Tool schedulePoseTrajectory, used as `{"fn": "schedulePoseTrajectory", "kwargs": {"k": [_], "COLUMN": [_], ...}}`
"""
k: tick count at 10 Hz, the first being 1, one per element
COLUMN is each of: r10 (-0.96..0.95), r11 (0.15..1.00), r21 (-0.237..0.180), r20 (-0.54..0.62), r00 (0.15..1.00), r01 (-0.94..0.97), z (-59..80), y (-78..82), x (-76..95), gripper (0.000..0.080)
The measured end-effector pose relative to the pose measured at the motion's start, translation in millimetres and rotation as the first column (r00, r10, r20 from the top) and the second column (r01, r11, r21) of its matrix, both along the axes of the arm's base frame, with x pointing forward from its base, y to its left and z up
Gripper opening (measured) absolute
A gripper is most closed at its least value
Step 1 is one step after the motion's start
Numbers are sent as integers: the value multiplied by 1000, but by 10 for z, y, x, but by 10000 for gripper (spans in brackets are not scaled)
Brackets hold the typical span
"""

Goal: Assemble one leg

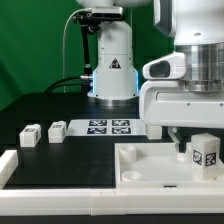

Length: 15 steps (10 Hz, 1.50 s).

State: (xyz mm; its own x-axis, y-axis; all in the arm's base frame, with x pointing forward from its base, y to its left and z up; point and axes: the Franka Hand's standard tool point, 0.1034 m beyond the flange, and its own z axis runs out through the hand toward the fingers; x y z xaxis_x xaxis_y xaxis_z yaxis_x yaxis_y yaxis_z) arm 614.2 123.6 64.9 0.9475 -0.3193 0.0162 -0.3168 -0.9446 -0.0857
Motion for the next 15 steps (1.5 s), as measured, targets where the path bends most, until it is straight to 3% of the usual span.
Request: {"fn": "schedulePoseTrajectory", "kwargs": {"k": [3, 4, 6, 7, 8, 9, 10, 12, 14, 15], "r10": [324, 478, 501, 501, 497, 471, 469, 107, -161, -326], "r11": [946, 877, 865, 864, 867, 881, 882, 994, 987, 945], "r21": [-38, -56, -57, -58, -57, -55, -55, -27, -18, -10], "r20": [16, 20, 21, 21, 21, 20, 21, 19, 4, -8], "r00": [946, 878, 865, 865, 867, 882, 883, 994, 987, 945], "r01": [-323, -477, -499, -499, -496, -470, -467, -106, 161, 326], "z": [-3, 2, 1, 0, 0, 0, 0, 5, 4, -3], "y": [1, -30, -49, -52, -53, -52, -54, -53, -52, -50], "x": [-5, 5, 8, 8, 8, 8, 9, -2, -5, -8], "gripper": [649, 649, 649, 538, 538, 355, 288, 288, 288, 288]}}
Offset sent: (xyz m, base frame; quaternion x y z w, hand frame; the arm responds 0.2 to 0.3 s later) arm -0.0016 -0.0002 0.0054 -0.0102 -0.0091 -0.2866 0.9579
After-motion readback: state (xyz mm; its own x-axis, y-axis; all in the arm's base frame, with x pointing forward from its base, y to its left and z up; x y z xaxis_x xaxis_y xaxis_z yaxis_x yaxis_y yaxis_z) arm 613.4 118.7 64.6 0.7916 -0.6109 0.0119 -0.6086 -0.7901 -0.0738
